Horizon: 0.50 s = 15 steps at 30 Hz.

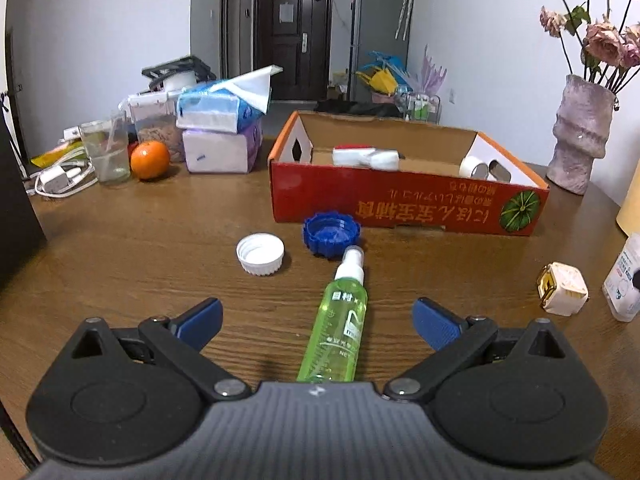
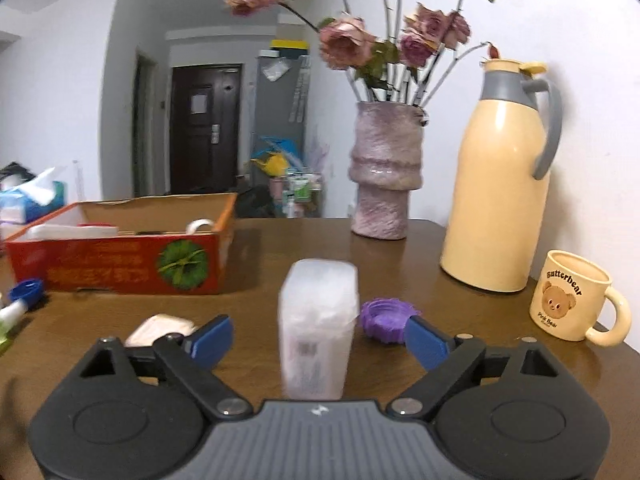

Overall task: Organize rigid objects
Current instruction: 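Close the right gripper on the translucent container while the left gripper closes on the green spray bottle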

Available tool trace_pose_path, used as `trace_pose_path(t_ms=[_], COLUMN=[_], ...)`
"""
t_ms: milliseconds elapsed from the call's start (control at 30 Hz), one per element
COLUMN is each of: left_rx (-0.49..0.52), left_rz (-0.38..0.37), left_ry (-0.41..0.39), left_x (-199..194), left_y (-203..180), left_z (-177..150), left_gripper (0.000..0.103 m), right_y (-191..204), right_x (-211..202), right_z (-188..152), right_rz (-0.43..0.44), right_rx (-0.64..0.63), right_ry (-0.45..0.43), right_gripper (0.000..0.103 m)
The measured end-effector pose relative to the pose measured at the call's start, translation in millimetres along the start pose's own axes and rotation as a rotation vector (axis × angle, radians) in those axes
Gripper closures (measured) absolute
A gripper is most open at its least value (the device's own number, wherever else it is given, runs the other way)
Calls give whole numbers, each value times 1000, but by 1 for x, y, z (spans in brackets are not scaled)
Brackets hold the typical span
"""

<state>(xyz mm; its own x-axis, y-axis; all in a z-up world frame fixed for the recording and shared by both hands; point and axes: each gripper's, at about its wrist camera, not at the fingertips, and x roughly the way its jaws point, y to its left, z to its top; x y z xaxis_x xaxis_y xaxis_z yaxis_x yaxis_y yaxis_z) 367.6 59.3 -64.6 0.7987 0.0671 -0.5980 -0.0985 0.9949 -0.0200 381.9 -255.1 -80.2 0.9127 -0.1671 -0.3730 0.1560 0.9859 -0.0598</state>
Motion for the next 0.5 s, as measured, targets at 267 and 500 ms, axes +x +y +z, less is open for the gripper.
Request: trace_pose_path(t_ms=[267,500], left_rx=[19,35], left_rz=[5,9], left_ry=[31,45], left_x=[10,23], left_y=[-3,-4], left_z=[-4,-3], left_gripper=[0,0], right_y=[-5,-6], right_x=[45,46], right_z=[3,2], right_rz=[33,30], right_rx=[39,52], right_ry=[146,132], right_gripper=[63,63])
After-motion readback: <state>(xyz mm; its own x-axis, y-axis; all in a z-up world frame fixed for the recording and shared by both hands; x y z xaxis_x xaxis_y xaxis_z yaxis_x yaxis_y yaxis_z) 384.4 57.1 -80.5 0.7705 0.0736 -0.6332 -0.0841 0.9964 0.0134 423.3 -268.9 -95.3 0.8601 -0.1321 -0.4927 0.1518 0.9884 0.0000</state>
